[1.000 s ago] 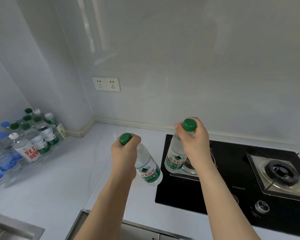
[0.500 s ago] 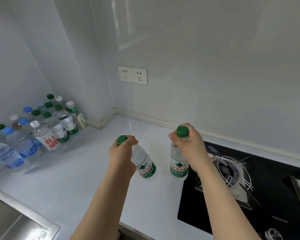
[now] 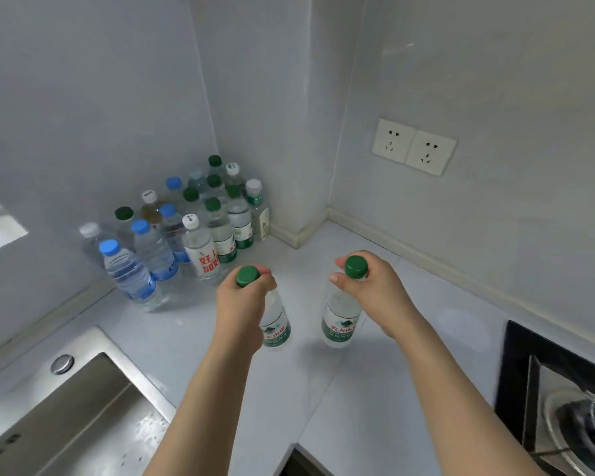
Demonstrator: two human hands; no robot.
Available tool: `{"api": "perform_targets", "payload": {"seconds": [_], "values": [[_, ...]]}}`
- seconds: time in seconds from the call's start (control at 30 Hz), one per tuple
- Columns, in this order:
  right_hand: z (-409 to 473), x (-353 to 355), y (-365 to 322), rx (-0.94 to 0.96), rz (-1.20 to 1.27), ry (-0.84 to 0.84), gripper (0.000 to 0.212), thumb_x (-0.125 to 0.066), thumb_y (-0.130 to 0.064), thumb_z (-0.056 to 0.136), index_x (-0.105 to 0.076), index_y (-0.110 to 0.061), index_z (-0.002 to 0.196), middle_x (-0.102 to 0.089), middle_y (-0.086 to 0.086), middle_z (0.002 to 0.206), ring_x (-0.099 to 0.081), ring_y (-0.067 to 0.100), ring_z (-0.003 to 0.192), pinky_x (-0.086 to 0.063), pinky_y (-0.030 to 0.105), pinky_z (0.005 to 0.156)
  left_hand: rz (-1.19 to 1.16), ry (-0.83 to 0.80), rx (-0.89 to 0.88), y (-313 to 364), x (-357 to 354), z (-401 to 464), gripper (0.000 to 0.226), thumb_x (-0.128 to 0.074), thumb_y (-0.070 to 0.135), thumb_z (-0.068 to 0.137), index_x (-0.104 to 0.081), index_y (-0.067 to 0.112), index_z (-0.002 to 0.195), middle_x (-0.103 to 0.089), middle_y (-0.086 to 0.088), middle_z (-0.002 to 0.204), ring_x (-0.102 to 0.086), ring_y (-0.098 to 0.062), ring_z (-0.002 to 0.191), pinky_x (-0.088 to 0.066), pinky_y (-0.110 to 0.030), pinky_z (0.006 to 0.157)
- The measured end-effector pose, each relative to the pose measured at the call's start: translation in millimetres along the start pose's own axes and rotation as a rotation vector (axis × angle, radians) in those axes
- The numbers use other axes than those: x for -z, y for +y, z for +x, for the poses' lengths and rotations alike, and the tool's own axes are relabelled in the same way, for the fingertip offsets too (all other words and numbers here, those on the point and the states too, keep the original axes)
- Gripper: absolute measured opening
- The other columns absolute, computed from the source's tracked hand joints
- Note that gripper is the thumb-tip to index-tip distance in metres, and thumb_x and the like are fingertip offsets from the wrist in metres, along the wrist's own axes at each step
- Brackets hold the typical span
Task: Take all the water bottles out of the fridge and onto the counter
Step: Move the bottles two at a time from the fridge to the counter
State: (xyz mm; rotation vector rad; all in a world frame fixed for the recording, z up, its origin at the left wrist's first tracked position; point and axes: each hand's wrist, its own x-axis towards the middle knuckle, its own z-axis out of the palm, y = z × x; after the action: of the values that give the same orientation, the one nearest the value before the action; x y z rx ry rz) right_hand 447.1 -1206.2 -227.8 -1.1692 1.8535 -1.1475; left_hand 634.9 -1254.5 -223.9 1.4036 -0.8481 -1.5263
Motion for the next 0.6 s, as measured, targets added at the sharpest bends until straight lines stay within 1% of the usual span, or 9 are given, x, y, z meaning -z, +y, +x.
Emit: {"api": "perform_targets", "payload": {"seconds": [0.07, 0.1, 0.17, 0.23, 0.33, 0.47, 0.53, 0.6], "values": [[21.2, -33.3, -7.5, -0.007, -0.057, -0.082, 0.023, -0.075, -0.026, 0.08, -0.063, -0.023, 0.099, -0.066, -0.009, 0.104, -0.061, 0.01, 0.096, -0.049, 0.028, 0.085, -0.015, 0.041, -0.018, 5.7, 23.0, 23.0, 0.024, -0.063, -0.005, 0.076, -0.064, 0.02, 0.073, -0.058, 0.0, 0.077, -0.048, -0.02, 0.074, -0.038, -0.029, 0.068], [29.2, -48.2, -11.1, -0.009, -0.087, -0.12, 0.022, -0.075, -0.025, 0.079, -0.063, -0.022, 0.098, -0.065, -0.008, 0.101, -0.06, 0.011, 0.091, -0.048, 0.027, 0.08, -0.01, 0.055, -0.027, 6.9, 33.2, 31.8, 0.025, -0.063, -0.005, 0.076, -0.064, 0.02, 0.073, -0.058, 0.0, 0.078, -0.047, -0.019, 0.073, -0.038, -0.028, 0.067], [44.6, -79.0, -18.9, 0.007, -0.135, -0.183, 0.019, -0.075, -0.024, 0.08, -0.061, -0.023, 0.094, -0.061, -0.007, 0.089, -0.055, 0.009, 0.079, -0.044, 0.021, 0.068, 0.007, 0.076, -0.035, 8.8, 54.6, 47.7, 0.023, -0.064, -0.004, 0.077, -0.064, 0.019, 0.075, -0.058, 0.0, 0.078, -0.047, -0.018, 0.071, -0.038, -0.028, 0.065], [55.9, -103.7, -25.6, 0.038, -0.163, -0.224, 0.018, -0.074, -0.024, 0.08, -0.06, -0.022, 0.092, -0.057, -0.008, 0.082, -0.05, 0.004, 0.072, -0.04, 0.018, 0.063, 0.036, 0.079, -0.047, 10.9, 71.0, 57.8, 0.022, -0.064, -0.004, 0.077, -0.064, 0.017, 0.077, -0.059, 0.0, 0.076, -0.048, -0.017, 0.07, -0.038, -0.028, 0.064], [73.3, -141.8, -35.6, 0.084, -0.17, -0.267, 0.02, -0.074, -0.024, 0.08, -0.06, -0.02, 0.093, -0.057, -0.005, 0.088, -0.05, 0.001, 0.073, -0.039, 0.018, 0.064, 0.088, 0.092, -0.079, 13.7, 97.3, 75.0, 0.021, -0.063, -0.005, 0.078, -0.063, 0.016, 0.078, -0.057, 0.002, 0.074, -0.047, -0.015, 0.069, -0.038, -0.027, 0.063], [94.0, -190.8, -47.7, 0.133, -0.191, -0.33, 0.021, -0.075, -0.027, 0.078, -0.06, -0.025, 0.093, -0.058, -0.003, 0.097, -0.053, 0.005, 0.081, -0.041, 0.022, 0.071, 0.115, 0.129, -0.091, 12.2, 129.4, 98.3, 0.024, -0.063, -0.006, 0.078, -0.061, 0.017, 0.074, -0.054, 0.001, 0.071, -0.044, -0.016, 0.066, -0.036, -0.028, 0.061], [100.1, -210.5, -53.0, 0.165, -0.199, -0.333, 0.023, -0.076, -0.03, 0.077, -0.061, -0.025, 0.093, -0.059, -0.005, 0.096, -0.054, 0.006, 0.082, -0.044, 0.023, 0.074, 0.132, 0.144, -0.095, 9.9, 139.0, 106.4, 0.026, -0.063, -0.007, 0.077, -0.06, 0.018, 0.07, -0.053, 0.001, 0.068, -0.043, -0.017, 0.065, -0.036, -0.029, 0.061], [105.7, -231.3, -58.2, 0.206, -0.201, -0.308, 0.025, -0.077, -0.032, 0.075, -0.062, -0.024, 0.093, -0.059, -0.005, 0.093, -0.053, 0.006, 0.079, -0.044, 0.023, 0.072, 0.142, 0.168, -0.104, 7.5, 149.8, 115.1, 0.025, -0.064, -0.003, 0.073, -0.059, 0.021, 0.066, -0.054, 0.0, 0.069, -0.044, -0.017, 0.065, -0.036, -0.029, 0.061]]}}
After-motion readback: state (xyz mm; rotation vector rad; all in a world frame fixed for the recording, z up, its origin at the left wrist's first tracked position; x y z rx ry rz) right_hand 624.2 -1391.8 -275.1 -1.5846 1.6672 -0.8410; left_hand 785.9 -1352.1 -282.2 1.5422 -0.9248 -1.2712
